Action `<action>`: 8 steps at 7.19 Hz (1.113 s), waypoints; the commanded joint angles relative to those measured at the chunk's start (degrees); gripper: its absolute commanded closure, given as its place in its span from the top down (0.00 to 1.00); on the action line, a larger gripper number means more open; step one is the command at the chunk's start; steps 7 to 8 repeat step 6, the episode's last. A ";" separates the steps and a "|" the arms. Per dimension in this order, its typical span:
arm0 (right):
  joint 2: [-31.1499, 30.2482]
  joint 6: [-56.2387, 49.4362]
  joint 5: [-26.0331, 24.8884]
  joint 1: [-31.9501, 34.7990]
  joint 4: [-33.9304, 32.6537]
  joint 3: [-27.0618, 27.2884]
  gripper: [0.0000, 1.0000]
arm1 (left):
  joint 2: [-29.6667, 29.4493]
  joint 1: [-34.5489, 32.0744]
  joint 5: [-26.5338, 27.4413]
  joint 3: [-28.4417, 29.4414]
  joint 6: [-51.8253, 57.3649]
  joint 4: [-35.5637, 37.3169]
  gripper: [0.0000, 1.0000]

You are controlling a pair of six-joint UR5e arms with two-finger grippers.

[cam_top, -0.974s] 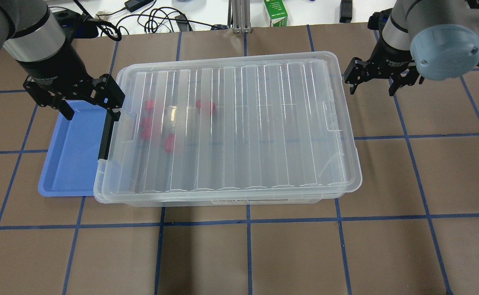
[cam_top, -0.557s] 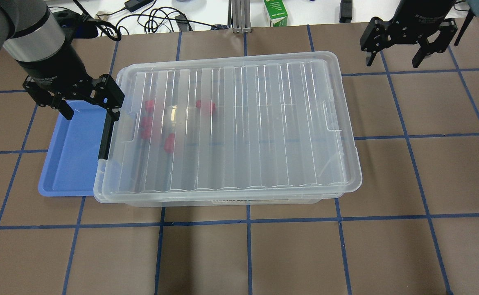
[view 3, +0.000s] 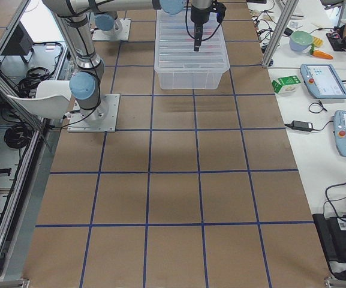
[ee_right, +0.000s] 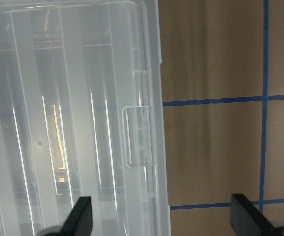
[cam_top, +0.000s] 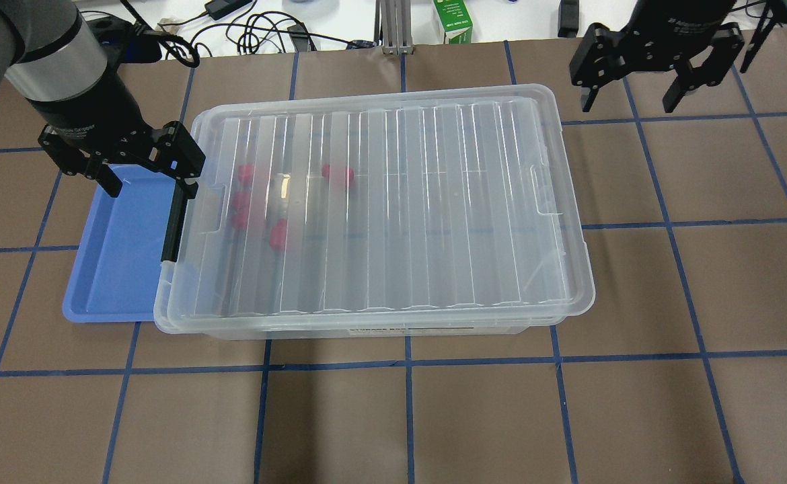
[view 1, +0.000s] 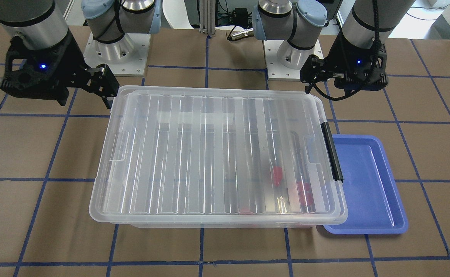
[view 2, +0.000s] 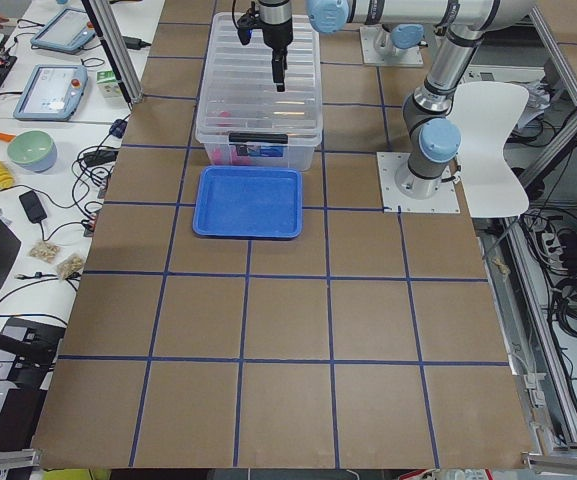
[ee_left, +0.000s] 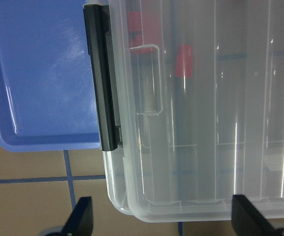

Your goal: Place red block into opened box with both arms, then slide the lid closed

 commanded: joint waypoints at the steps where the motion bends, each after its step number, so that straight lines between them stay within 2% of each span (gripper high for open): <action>1: 0.38 0.14 0.14 1.32 -0.66 0.34 1.00 | -0.13 -0.01 -0.30 0.16 -0.63 0.16 1.00; 8: 0.30 1.10 -0.82 1.23 0.21 0.34 1.00 | -0.13 -0.18 -0.39 0.16 -0.81 0.24 1.00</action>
